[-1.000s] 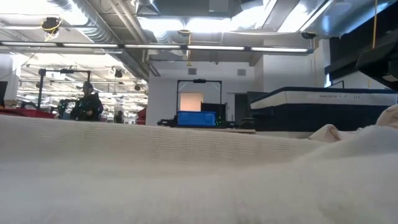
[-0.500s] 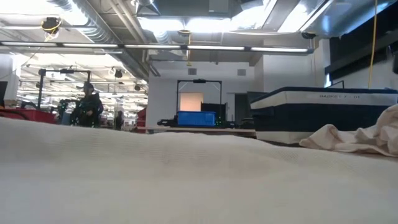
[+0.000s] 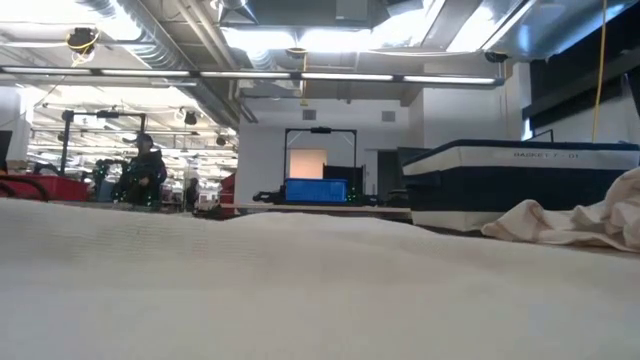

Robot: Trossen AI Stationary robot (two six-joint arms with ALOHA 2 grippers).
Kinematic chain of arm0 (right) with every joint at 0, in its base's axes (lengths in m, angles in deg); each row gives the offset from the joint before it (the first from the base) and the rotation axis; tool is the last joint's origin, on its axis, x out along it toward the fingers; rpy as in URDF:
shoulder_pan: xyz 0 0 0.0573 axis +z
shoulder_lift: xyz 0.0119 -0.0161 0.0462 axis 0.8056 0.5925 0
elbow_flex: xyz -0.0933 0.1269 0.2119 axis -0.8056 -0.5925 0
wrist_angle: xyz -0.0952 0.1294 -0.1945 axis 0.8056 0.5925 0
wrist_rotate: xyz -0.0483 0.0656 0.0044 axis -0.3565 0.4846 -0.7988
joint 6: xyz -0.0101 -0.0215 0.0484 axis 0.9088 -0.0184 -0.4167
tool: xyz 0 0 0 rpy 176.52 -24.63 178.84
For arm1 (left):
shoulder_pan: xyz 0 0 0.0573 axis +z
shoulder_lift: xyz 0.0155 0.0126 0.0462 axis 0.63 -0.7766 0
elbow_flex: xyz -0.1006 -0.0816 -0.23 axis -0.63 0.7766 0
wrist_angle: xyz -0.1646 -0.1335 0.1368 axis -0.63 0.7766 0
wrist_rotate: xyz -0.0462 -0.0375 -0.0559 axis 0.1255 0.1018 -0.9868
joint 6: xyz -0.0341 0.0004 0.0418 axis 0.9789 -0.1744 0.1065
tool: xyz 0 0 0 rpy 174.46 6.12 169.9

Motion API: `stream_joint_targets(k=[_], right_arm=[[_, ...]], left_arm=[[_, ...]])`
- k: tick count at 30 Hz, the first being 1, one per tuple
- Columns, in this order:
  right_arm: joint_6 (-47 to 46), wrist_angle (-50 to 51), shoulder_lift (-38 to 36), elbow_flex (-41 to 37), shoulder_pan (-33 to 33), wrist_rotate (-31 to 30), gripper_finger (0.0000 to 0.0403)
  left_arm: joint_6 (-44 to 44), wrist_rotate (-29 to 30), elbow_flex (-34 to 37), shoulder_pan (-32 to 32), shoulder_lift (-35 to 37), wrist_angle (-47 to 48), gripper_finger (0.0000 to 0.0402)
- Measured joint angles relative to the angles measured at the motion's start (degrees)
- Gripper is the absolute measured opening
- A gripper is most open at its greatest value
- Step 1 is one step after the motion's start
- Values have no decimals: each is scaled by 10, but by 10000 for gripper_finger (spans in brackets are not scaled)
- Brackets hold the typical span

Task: Fold towel
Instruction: Fold the white patterned towel

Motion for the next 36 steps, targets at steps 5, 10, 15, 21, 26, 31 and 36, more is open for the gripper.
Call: stream_joint_targets(k=[5, 10, 15, 21, 26, 31, 36], right_arm=[[3, 3, -1, 15, 22, -34, 223], [-54, -12, 1, 19, 53, -96, 223], [-109, -14, 8, 19, 80, -99, 223], [-67, -77, 10, 19, 78, -183, 223], [-14, -121, 35, 19, 81, -216, 223], [40, -144, 68, 21, 95, -232, 223], [25, -90, 72, 22, 98, -286, 223]], left_arm=[[1, 4, 0, 0, 0, 1, 13], [1, 7, 1, 0, 0, 0, 14], [0, 10, 2, 0, 0, -8, 14], [1, 16, 2, 0, 0, -8, 14], [5, 17, 2, -1, 0, -9, 14], [15, 19, 2, -1, 0, -10, 14], [16, 19, 2, -1, 0, -10, 14]])
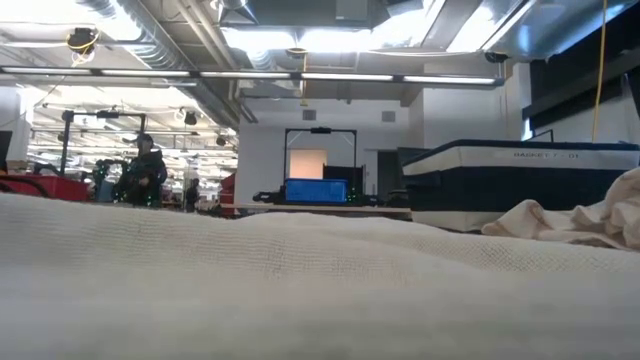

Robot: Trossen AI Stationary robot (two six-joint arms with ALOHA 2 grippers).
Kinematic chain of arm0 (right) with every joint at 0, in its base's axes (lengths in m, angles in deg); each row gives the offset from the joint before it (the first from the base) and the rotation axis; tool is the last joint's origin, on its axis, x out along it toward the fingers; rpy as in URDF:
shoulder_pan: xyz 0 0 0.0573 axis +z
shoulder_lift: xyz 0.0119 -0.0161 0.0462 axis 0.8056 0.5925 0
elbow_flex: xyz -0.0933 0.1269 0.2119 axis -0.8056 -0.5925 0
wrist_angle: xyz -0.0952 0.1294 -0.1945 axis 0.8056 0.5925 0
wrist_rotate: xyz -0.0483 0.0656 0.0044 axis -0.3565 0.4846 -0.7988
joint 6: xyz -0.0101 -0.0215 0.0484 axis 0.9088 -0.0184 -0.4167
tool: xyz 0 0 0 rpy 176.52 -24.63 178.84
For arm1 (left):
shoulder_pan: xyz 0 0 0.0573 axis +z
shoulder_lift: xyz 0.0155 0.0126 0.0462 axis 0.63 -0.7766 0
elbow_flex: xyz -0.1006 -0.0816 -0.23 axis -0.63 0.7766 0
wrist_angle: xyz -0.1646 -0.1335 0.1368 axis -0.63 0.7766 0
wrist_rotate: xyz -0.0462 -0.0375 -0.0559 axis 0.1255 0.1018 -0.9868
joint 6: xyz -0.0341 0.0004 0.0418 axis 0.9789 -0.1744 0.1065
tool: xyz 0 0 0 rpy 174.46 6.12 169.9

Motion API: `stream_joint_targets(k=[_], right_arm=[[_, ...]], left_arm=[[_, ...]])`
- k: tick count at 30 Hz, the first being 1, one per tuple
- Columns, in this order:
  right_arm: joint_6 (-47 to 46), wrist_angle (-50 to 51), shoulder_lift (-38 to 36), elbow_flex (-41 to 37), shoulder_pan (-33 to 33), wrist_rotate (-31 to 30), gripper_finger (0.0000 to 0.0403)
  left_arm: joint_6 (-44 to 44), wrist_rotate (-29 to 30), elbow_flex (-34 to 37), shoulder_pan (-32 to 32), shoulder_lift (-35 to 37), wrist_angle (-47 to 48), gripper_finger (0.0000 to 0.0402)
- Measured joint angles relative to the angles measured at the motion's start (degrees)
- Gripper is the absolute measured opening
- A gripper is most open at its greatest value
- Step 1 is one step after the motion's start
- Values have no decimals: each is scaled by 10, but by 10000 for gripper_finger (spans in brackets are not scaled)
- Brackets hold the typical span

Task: Fold towel
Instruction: Fold the white patterned towel

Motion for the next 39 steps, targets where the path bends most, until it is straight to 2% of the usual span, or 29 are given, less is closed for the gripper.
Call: stream_joint_targets(k=[4, 7, 18, 22, 30, 36, 39], right_arm=[[7, 9, 0, 0, -1, 6, 219], [7, 17, 1, 0, -1, 4, 196], [-12, 55, 1, 0, -1, -20, 12], [-41, 76, -7, -2, -2, -40, 16], [-62, 180, -79, -4, -25, -124, 7], [-2, 202, -118, -4, -72, -124, 4], [42, 204, -132, -4, -101, -103, 2]], left_arm=[[0, 0, 0, 0, 0, 0, 14], [0, 1, 0, 0, 0, 0, 14], [6, 19, 0, 0, 0, -1, 14], [24, 26, 0, 0, 8, 1, 14], [89, 113, 1, -2, 82, 50, 6], [100, 176, 1, -2, 139, 98, 3], [106, 213, 1, -2, 160, 123, 5]])
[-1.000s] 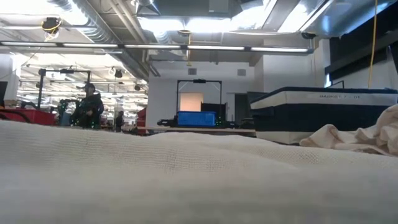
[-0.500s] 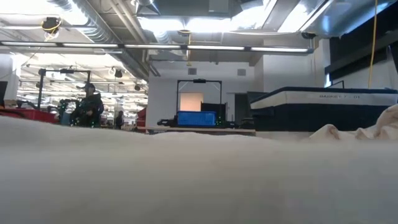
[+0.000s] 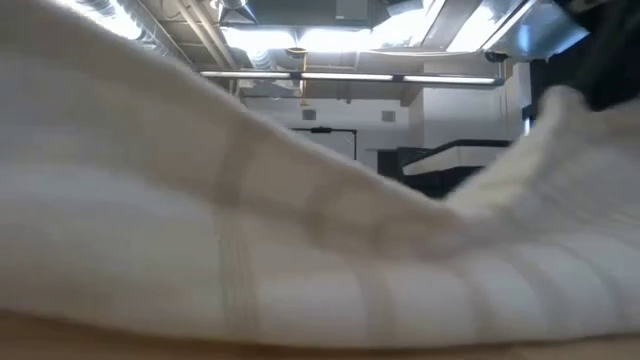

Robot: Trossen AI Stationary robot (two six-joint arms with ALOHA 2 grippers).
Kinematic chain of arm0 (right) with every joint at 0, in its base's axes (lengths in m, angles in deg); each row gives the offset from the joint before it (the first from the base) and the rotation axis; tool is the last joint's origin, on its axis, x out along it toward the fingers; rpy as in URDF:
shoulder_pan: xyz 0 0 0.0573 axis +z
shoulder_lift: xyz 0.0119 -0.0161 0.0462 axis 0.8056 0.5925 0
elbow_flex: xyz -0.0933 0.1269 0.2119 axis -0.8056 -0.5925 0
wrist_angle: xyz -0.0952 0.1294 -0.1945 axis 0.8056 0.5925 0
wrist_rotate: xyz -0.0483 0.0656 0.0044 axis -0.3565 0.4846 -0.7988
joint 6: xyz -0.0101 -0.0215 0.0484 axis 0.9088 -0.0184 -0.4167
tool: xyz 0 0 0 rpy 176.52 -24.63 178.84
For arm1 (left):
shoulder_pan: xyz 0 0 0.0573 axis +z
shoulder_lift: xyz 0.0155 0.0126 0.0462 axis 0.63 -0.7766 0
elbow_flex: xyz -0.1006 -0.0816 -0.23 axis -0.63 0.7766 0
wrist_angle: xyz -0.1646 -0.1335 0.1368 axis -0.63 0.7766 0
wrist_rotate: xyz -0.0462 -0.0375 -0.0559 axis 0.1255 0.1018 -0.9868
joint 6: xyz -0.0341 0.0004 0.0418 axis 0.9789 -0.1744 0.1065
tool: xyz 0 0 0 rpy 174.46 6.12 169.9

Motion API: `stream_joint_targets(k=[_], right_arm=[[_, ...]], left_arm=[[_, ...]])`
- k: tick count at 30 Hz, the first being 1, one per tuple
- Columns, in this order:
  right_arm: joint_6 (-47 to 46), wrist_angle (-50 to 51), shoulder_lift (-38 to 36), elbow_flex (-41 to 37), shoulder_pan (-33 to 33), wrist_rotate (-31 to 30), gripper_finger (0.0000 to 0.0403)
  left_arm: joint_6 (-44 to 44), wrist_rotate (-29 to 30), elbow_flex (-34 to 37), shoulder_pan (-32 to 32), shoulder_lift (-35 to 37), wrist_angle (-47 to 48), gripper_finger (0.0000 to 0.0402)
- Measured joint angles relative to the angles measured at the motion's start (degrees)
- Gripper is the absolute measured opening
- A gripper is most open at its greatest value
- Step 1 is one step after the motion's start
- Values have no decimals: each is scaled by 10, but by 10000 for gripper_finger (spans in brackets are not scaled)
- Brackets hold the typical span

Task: Fold towel
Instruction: Fold the white patterned towel

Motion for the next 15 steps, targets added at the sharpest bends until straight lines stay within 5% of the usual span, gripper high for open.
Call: stream_joint_targets(k=[7, 15], right_arm=[[41, 1, -64, 0, -45, 84, 2], [40, -51, -106, 1, 26, 114, 1]], left_arm=[[0, 20, -2, -6, 46, -14, 4], [29, 13, -18, -49, 48, -147, 3]])
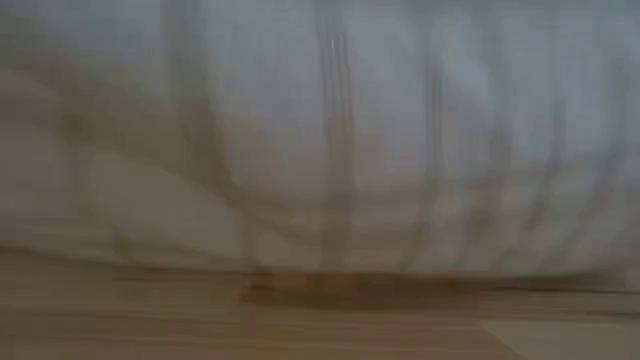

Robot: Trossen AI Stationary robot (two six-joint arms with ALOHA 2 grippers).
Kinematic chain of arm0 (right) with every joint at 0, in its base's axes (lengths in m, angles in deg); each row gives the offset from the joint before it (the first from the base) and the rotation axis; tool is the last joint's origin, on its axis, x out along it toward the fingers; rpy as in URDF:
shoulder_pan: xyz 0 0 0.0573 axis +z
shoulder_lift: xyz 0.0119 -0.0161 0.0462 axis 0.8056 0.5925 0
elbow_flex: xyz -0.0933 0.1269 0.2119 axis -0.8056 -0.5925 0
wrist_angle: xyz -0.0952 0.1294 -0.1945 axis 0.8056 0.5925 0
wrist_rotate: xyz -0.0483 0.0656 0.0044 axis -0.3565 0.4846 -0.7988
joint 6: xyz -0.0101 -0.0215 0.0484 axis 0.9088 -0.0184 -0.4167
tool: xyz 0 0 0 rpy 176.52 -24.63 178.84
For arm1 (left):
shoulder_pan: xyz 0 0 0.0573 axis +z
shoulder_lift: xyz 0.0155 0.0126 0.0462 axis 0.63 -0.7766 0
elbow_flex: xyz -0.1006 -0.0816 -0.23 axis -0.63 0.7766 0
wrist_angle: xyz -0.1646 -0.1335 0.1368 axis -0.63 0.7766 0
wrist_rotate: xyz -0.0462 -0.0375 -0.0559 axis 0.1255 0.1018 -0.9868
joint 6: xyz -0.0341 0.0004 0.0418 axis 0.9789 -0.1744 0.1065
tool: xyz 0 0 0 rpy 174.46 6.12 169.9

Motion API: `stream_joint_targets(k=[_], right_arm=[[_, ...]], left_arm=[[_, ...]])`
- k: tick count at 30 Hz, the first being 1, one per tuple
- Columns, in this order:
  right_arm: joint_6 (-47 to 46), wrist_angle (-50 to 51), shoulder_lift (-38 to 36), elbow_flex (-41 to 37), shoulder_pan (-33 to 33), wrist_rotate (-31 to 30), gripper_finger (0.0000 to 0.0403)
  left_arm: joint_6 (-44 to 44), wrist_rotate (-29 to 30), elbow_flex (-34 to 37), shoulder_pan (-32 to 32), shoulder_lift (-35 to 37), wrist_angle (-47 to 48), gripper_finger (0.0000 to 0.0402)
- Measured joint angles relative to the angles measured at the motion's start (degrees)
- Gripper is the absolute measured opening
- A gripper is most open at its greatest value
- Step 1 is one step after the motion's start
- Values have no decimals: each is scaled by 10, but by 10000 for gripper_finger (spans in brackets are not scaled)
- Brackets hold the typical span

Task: Fold towel
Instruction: Fold the white patterned towel

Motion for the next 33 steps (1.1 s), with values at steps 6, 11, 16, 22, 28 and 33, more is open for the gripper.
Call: stream_joint_targets(k=[6, 11, 16, 22, 28, 33], right_arm=[[-44, -53, 12, 0, 42, 14, 1], [-19, -47, 7, 0, 38, -72, 0], [-11, 41, -8, 0, -16, -151, 0], [11, 133, -28, 0, -111, -189, 0], [92, 143, -29, 0, -218, -189, 1], [145, 89, -29, -33, -295, -175, 1]], left_arm=[[11, -1, 0, -23, -14, -118, 2], [-33, 46, -1, -19, -10, -78, 2], [5, 96, -1, 12, -6, 92, 4], [106, 141, -1, 43, -6, 315, 4], [162, 143, 32, 68, 5, 406, 5], [168, 127, 81, 93, 7, 409, 5]])
